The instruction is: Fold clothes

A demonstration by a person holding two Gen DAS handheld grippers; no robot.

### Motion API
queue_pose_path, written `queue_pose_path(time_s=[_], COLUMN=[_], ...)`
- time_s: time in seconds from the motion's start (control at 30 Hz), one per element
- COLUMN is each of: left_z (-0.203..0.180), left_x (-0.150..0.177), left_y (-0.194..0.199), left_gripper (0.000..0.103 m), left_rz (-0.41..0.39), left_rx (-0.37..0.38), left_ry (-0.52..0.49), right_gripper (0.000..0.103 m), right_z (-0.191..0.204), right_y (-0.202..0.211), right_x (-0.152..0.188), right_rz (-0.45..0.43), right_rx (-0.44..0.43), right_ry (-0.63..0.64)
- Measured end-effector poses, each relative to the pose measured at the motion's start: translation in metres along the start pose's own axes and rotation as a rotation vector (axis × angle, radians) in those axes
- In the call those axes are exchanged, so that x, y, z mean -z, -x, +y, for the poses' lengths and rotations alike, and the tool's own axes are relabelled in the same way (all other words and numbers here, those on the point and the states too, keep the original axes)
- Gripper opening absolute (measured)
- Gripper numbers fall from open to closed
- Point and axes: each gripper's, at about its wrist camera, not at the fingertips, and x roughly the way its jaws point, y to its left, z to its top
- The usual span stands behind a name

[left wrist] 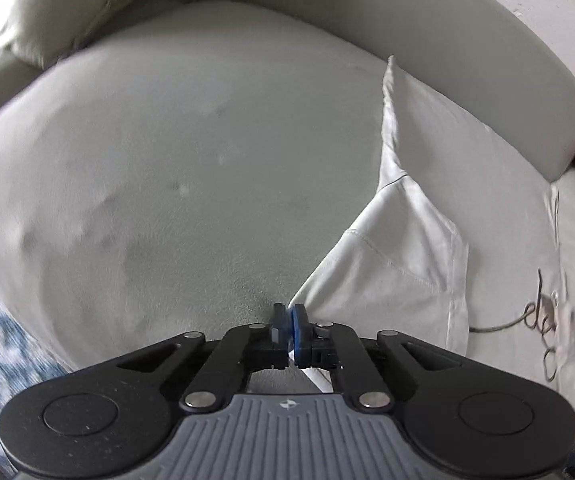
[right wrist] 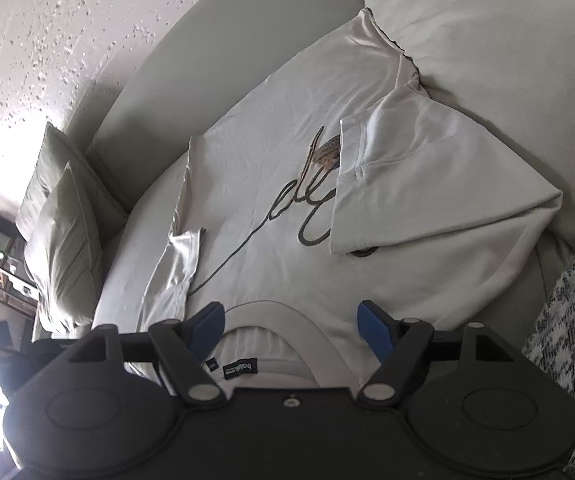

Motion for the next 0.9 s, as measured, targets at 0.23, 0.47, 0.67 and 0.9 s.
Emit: queue_pose_path(time_s=[0.23, 0.47, 0.67, 0.9], left_z=[-0.035, -0.063, -0.066, -0.061], left_x=[0.002, -0.018, -0.032, -0.013], left_y=[0.027, -0.017, -0.066, -0.048], left_gripper=[0.019, 0.019, 0.029, 0.030], left_rz=[-0.243, -0.171, -0.076, -0.080], left_rx=[-0.013, -0.024, -0.137, -0.183], left_ry=[-0.225, -0.313, -0.293, -0.344], right_gripper=[0.072, 0.002, 0.003, 0.001], right_z=[-0.005, -0.021, -0.037, -0.045], right_y=[0.030, 0.027, -0.023, -0.052], right_x=[-0.023, -0.062, -0.098, -0.089], right_rz=[-0.125, -0.280, -0.205, -0.082], right_rx=[0.016, 0.238, 0.303, 0.555], right_ry=[-0.007, 0.080, 0.102, 0.220])
